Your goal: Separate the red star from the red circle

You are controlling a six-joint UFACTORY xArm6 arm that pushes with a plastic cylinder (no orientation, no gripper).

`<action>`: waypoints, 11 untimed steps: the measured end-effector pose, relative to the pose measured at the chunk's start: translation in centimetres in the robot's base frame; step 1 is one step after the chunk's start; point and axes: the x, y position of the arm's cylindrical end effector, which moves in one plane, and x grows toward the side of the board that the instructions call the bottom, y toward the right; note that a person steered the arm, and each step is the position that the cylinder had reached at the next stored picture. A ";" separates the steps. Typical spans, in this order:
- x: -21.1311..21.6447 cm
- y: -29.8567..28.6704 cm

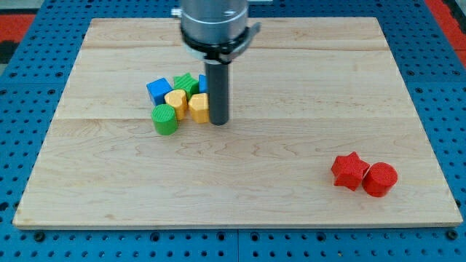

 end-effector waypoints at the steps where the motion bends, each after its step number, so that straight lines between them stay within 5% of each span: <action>1: -0.2 -0.4; 2: -1.2 3.0; 4: -2.5 22.0; 5: 1.5 28.4; 7: 10.3 27.4; 11: 11.6 20.3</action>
